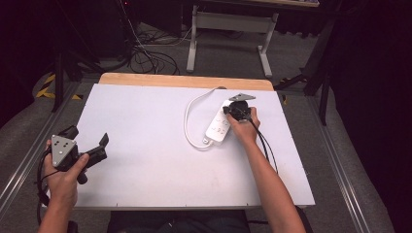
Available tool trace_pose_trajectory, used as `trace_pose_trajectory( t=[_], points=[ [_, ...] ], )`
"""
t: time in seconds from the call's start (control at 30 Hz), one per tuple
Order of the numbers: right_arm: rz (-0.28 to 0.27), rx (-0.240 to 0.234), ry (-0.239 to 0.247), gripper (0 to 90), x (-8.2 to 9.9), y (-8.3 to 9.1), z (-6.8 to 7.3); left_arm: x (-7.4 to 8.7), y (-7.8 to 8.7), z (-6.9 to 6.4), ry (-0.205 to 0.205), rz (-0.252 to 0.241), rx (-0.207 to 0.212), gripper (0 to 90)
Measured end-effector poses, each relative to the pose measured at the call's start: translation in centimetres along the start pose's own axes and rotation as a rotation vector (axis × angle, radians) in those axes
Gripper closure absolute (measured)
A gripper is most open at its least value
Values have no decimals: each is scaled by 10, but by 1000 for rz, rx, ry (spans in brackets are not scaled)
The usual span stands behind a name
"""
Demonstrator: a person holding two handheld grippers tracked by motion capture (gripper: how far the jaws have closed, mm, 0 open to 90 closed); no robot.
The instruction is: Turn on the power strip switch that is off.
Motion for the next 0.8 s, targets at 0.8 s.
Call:
trace_pose_trajectory(
  t=[0.8],
  points=[
    [-19, -40, 35, 900, -5, -2, 10, -1, 0, 3, 15, -2, 0, 62]
  ],
)
Point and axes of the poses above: each handheld gripper's, and its own axes: y roughly backward along the jaws, x roughly out of its underside, z roughly to its left, the point moved 5 cm from there along -y, roughly forward along the jaws, and after that the axes turned 15 degrees about y, right-handed, at the moved point
